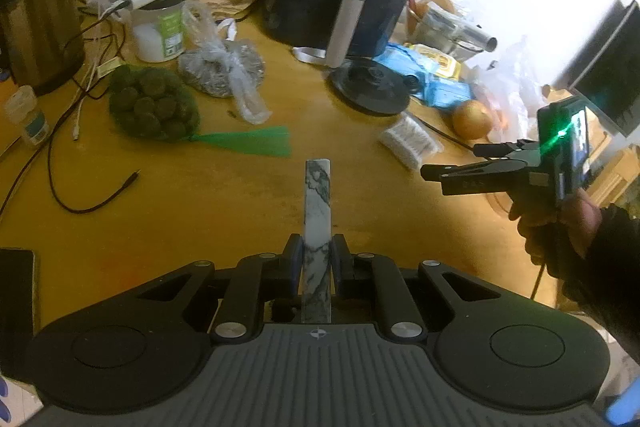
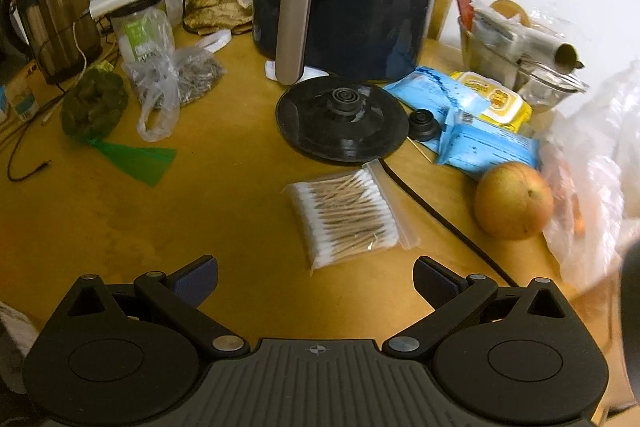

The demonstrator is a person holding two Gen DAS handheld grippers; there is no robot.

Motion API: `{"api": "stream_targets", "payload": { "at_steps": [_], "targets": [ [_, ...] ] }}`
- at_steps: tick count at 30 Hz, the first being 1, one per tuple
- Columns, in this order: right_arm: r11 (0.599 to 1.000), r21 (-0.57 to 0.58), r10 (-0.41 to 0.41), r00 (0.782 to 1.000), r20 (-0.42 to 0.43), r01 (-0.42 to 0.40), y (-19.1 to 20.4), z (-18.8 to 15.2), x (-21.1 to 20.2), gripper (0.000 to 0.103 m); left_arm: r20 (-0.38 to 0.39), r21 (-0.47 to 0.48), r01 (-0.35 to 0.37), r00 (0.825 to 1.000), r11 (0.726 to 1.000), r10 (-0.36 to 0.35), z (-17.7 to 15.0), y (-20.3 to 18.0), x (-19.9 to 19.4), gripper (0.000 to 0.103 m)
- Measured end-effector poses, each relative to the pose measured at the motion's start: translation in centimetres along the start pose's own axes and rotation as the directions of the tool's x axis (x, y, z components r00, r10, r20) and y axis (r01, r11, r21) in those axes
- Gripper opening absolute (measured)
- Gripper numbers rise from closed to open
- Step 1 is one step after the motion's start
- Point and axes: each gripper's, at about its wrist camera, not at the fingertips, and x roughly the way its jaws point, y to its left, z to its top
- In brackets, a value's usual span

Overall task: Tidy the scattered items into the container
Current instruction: 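Close the right gripper around the cotton swab bag while the left gripper holds the strip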

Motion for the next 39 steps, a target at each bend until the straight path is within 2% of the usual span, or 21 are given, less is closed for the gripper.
{"api": "stream_targets", "payload": {
  "at_steps": [11,17,22,25,30,33,36,39],
  "targets": [
    [0.996,-0.083,-0.025,1.0,-0.002,0.025,-0.8,1.3,4.7,0.103,-0.009,-0.05,-0.027,1.0,0.998,0.027,0.1,1.5,0.1,0.016],
    [0.996,-0.087,-0.025,1.0,-0.011,0.024,-2.2,2.0,6.9,0.103,-0.015,-0.072,-0.041,0.999,0.997,0.04,0.0,1.9,0.2,0.016],
    [0.996,-0.085,-0.001,0.999,-0.033,-0.002,-3.3,2.5,8.4,0.103,-0.019,-0.096,-0.055,0.998,0.994,0.053,0.0,2.2,0.2,0.016],
    [0.994,-0.102,0.035,0.998,-0.052,-0.04,-3.8,2.8,9.3,0.103,-0.02,-0.103,-0.061,0.998,0.993,0.059,0.0,2.4,0.2,0.016],
    [0.992,-0.065,0.106,0.991,-0.087,-0.111,-5.1,3.0,10.6,0.103,-0.023,-0.113,-0.072,0.997,0.991,0.07,0.1,2.5,0.3,0.016],
    [0.991,-0.07,0.106,0.989,-0.102,-0.113,-5.3,2.8,10.9,0.102,-0.023,-0.117,-0.077,0.997,0.99,0.075,0.1,2.4,0.3,0.016],
    [0.99,-0.083,0.106,0.989,-0.1,-0.115,-5.0,2.7,10.7,0.098,-0.024,-0.119,-0.077,0.997,0.99,0.074,0.1,2.3,0.5,0.016],
    [0.987,-0.103,0.114,0.989,-0.093,-0.123,-4.6,2.6,10.3,0.088,-0.024,-0.115,-0.072,0.997,0.991,0.07,0.2,2.1,0.6,0.016]
  ]
}}
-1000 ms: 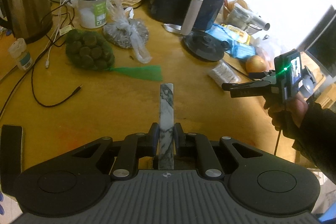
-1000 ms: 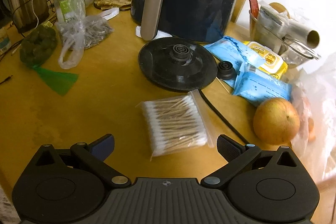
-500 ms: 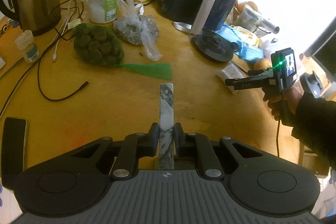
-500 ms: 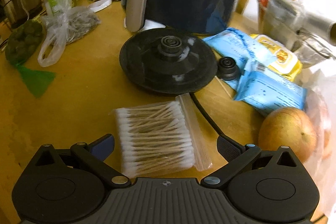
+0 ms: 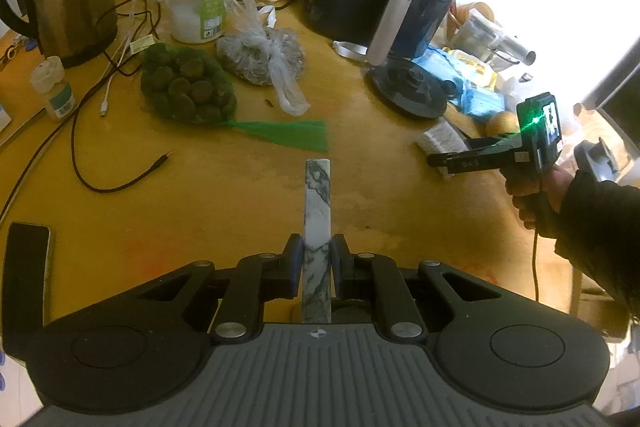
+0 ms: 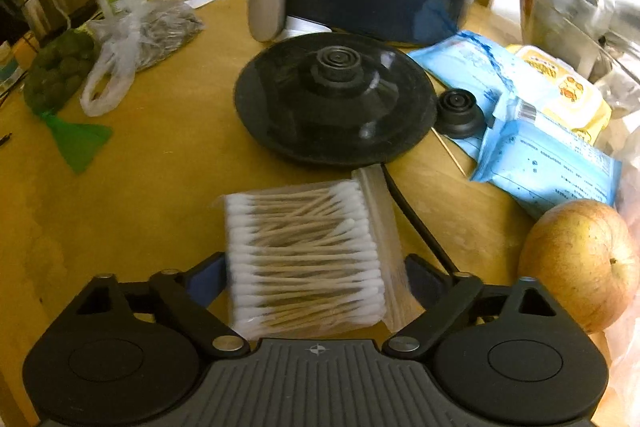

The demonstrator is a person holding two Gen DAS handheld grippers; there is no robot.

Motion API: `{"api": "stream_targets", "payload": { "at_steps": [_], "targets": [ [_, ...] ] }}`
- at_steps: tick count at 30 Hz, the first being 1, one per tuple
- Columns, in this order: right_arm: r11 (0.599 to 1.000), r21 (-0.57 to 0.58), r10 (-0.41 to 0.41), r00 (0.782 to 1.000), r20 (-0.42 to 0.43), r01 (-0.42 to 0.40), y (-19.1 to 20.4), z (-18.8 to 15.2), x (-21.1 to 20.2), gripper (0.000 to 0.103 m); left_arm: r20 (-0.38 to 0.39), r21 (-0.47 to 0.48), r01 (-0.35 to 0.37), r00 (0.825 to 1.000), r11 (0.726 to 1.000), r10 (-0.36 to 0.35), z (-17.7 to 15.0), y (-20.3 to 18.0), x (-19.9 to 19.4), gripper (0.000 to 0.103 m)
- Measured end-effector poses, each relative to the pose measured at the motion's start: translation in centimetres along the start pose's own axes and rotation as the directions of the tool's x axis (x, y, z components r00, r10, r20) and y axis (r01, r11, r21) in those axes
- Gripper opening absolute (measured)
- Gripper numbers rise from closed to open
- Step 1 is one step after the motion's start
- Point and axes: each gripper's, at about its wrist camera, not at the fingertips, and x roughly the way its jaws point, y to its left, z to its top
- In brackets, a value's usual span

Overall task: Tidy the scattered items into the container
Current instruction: 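Close the right gripper around the cotton swab bag while the left gripper holds the strip, then carry the marble strip and cotton swab bag in both grippers toward the box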

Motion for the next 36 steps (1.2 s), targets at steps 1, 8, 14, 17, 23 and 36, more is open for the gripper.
{"api": "stream_targets", "payload": {
  "at_steps": [1,8,14,17,23,36],
  "targets": [
    [1.0,-0.006,0.002,1.0,0.0,-0.002,0.1,0.0,-0.1,0.084,0.001,-0.001,0.0,1.0,1.0,0.0,0.0,-0.1,0.1,0.016],
    [1.0,-0.025,-0.002,1.0,-0.006,0.002,1.1,0.1,-0.7,0.075,0.001,0.015,0.009,1.0,1.0,-0.009,-0.1,-0.7,0.3,0.016],
    [0.999,-0.048,-0.015,1.0,-0.001,0.015,1.9,-0.4,-1.6,0.075,0.002,0.018,0.008,1.0,1.0,-0.008,-0.3,-0.9,0.1,0.016],
    [0.999,-0.037,-0.013,1.0,0.018,0.014,2.1,-0.5,-2.7,0.075,0.003,0.023,0.011,1.0,1.0,-0.011,-0.4,-1.1,0.1,0.016],
    [1.0,0.008,-0.002,0.997,0.071,0.002,2.4,-0.6,-5.9,0.075,0.011,0.038,0.021,1.0,0.999,-0.022,-0.3,-1.8,0.2,0.016],
    [0.988,0.155,-0.02,0.987,0.161,-0.005,3.1,-2.1,-13.5,0.075,0.014,0.09,0.049,0.999,0.995,-0.05,-0.5,-3.7,0.2,0.016]
  ]
}}
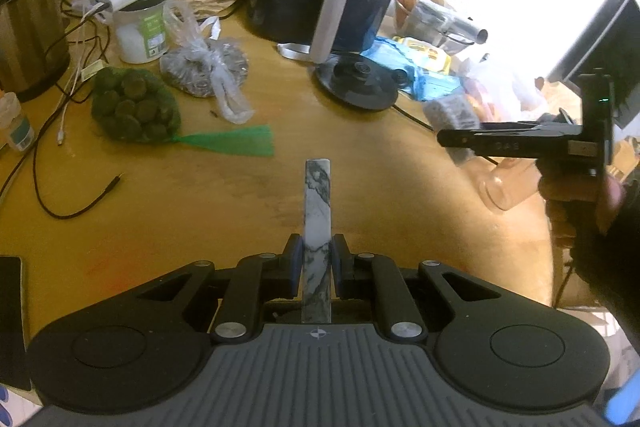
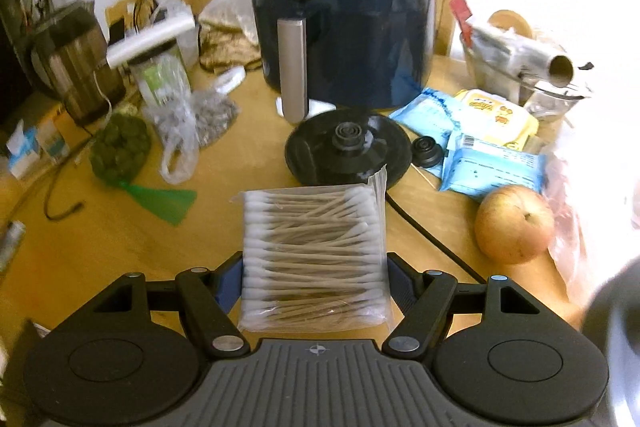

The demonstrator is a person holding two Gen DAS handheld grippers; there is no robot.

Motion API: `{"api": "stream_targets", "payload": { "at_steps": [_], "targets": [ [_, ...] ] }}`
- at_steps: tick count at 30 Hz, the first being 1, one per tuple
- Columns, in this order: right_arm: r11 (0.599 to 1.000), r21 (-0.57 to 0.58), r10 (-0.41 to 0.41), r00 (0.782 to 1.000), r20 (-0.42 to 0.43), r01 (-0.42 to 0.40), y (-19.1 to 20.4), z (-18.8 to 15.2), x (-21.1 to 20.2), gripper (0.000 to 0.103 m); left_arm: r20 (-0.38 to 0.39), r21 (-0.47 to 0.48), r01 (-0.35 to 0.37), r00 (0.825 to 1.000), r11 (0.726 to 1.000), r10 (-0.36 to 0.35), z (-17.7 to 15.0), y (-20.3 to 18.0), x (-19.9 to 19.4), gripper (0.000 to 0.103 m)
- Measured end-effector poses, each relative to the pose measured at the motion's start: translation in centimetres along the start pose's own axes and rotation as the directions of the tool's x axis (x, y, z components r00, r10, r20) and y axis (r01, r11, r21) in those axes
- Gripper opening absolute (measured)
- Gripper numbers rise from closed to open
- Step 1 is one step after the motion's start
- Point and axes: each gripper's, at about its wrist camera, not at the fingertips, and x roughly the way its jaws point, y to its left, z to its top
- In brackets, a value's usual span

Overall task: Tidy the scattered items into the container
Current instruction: 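Carry the marble strip and cotton swab bag in both grippers toward the box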

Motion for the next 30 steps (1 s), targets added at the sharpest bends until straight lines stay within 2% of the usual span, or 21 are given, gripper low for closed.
{"api": "stream_targets", "payload": {
  "at_steps": [7,15,30],
  "targets": [
    [0.999,0.039,-0.024,0.999,0.042,0.023,1.1,-0.6,-4.1,0.075,0.008,0.021,0.011,1.0,1.0,-0.011,-0.2,-0.9,-0.2,0.016],
    [0.993,0.104,-0.059,0.998,0.027,0.056,2.4,-2.1,-7.7,0.075,0.023,0.034,0.018,1.0,0.999,-0.018,-0.4,-1.8,-0.7,0.016],
    [0.987,0.1,-0.124,0.992,0.008,0.123,6.0,-4.9,-13.2,0.075,0.085,0.014,0.001,0.996,1.0,-0.002,0.0,-2.7,-2.6,0.016]
  ]
}}
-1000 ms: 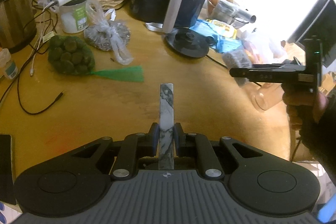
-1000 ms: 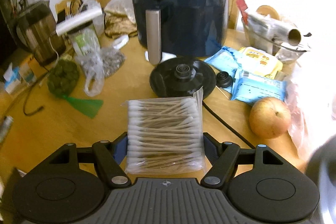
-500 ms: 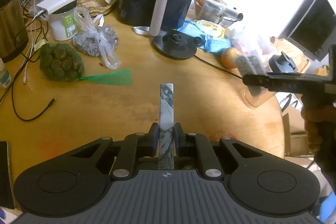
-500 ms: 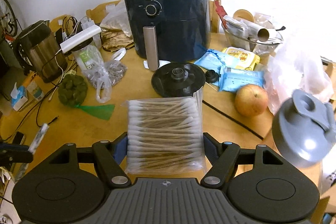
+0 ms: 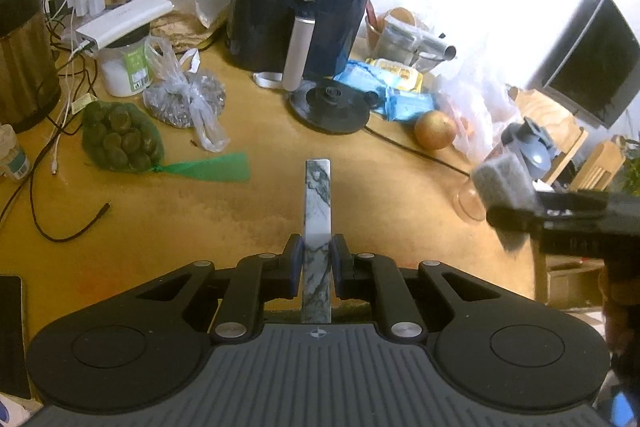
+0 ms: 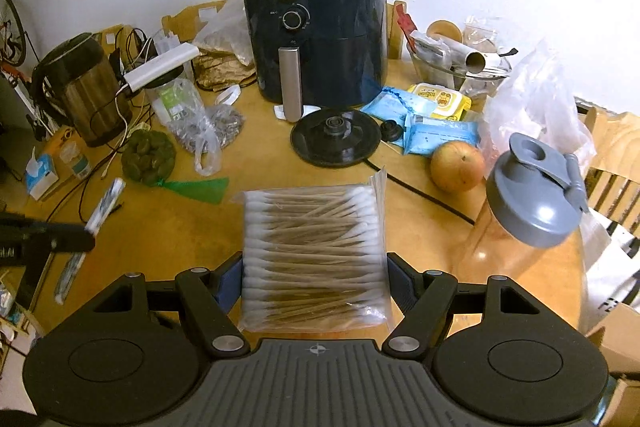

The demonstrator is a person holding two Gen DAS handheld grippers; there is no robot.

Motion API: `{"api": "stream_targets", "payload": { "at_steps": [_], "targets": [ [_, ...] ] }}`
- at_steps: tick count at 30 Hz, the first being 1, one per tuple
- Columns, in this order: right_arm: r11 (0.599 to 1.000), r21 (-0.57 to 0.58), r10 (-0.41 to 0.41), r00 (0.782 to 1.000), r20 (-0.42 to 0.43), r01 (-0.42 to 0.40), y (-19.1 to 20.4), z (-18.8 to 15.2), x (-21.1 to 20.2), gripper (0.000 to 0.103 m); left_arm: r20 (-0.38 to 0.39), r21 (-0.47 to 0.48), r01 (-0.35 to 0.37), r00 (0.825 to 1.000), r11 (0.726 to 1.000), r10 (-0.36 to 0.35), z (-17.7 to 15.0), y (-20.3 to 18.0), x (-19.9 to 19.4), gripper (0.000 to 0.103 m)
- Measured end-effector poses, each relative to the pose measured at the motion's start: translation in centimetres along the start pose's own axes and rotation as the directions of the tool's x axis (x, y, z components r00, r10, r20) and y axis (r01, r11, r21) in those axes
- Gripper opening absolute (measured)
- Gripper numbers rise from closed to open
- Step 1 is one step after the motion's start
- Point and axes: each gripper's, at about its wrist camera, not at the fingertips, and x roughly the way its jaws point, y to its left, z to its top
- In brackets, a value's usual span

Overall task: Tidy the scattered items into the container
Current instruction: 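Carry the marble strip and cotton swab bag in both grippers toward the box, then open the left gripper to drop the strip into the box while the right gripper holds the swabs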

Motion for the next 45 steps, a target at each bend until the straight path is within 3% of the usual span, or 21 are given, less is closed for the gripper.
{"api": "stream_targets", "payload": {
  "at_steps": [16,27,37,45],
  "targets": [
    [0.986,-0.098,-0.128,0.988,0.089,0.137,2.8,0.1,-5.1,0.075,0.139,0.004,0.022,0.99,1.0,-0.022,2.1,-2.0,-3.2,0.016],
    [0.986,-0.094,-0.128,0.985,0.117,0.14,2.8,0.0,-6.6,0.075,0.161,0.001,0.007,0.987,1.0,-0.007,2.1,-2.3,-4.2,0.016],
    [1.0,0.005,-0.029,1.0,0.013,0.029,1.9,-1.0,-5.2,0.075,0.068,-0.011,-0.011,0.998,1.0,0.011,1.1,-1.4,-3.1,0.016],
    [0.996,0.075,0.047,0.992,-0.119,-0.038,1.7,-3.4,-2.9,0.075,-0.051,-0.041,-0.025,0.998,0.999,0.023,-0.6,-0.1,-1.2,0.016]
  ]
}}
